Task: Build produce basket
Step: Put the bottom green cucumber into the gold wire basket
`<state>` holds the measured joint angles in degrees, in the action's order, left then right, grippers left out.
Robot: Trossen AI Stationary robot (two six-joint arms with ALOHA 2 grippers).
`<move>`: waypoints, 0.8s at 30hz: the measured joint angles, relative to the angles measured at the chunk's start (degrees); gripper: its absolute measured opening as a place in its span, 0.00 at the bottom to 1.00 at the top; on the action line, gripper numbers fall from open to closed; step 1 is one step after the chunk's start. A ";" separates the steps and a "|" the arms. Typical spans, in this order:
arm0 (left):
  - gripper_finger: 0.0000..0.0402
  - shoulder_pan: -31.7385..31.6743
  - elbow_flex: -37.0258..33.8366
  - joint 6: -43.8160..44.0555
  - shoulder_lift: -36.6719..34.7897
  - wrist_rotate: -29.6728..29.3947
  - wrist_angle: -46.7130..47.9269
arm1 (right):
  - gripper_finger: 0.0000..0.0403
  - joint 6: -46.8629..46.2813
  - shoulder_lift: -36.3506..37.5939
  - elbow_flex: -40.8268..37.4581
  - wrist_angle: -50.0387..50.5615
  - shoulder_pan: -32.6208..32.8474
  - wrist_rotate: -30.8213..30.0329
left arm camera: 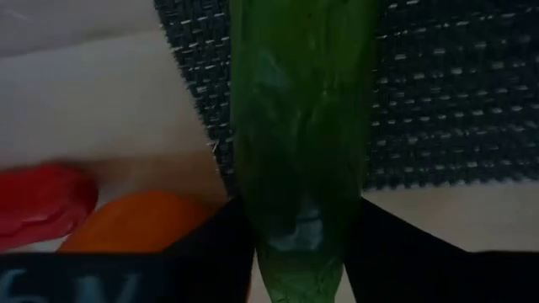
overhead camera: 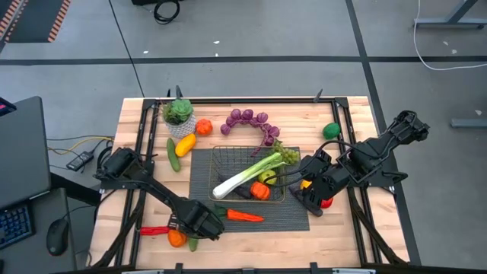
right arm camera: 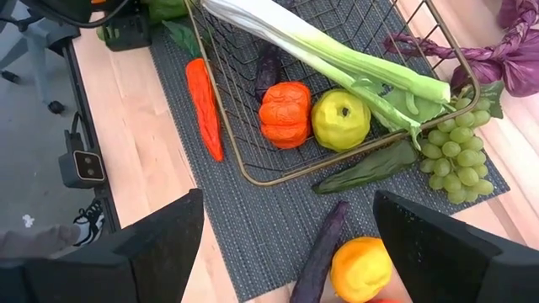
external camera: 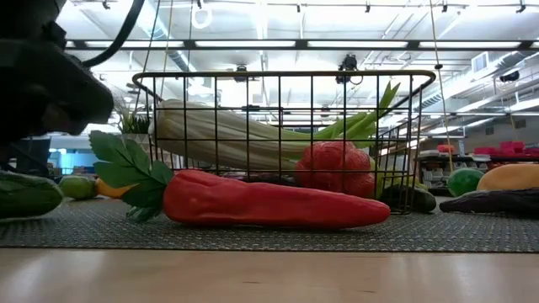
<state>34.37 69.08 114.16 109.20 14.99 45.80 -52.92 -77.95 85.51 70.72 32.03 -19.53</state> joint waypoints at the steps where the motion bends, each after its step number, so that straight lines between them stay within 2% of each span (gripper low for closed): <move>1: 0.35 -0.03 0.00 0.01 -0.27 0.18 -0.07 | 0.87 0.02 0.00 0.01 0.00 -0.12 0.00; 5: 0.33 -0.11 0.02 0.25 -3.71 -0.84 0.81 | 0.87 0.20 0.00 0.01 -0.01 -0.60 -0.03; 15: 0.35 1.31 0.02 2.35 -16.39 -13.86 4.09 | 0.87 0.42 -0.04 0.00 -0.04 -2.01 -1.32; 20: 0.35 0.38 0.04 -1.28 -23.27 -22.76 3.45 | 0.87 0.14 -0.04 0.01 -0.31 -2.70 -1.94; 24: 0.35 -2.12 0.04 -8.89 -28.17 -27.64 2.78 | 0.87 -1.58 -0.04 0.00 -0.28 -3.01 -1.11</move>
<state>32.25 69.12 105.27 81.03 -12.65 48.58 -54.50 -78.00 85.51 70.43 29.02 -20.64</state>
